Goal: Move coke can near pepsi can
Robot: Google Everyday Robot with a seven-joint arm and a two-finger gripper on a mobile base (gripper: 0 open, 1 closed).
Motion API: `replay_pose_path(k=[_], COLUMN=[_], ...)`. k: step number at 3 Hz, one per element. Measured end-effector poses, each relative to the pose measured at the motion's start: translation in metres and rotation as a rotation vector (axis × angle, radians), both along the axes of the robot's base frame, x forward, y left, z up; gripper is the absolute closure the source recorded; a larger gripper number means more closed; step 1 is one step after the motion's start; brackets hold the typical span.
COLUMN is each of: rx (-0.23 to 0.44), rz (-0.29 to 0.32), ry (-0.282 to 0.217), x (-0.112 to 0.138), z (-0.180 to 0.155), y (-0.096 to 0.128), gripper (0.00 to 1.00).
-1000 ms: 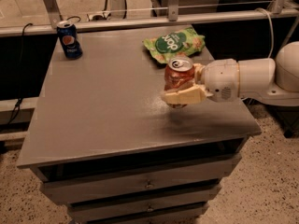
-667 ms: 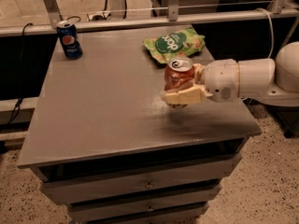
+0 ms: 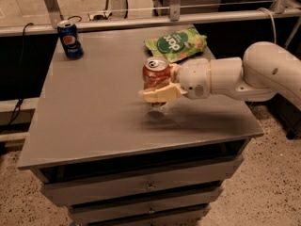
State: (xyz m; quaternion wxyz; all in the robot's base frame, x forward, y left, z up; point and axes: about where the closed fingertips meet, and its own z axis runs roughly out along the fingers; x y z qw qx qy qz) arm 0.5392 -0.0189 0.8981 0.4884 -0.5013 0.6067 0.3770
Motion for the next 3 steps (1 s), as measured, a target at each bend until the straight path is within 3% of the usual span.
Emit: replay_pose_path(k=[2,3], rx=[0.035,0.087], rz=[0.021,0.006], ry=[0.009,0.0], x=[0.081,0.125], z=[-0.023,-0.022], y=[0.096,0.138], gripper=[1.0,1.0])
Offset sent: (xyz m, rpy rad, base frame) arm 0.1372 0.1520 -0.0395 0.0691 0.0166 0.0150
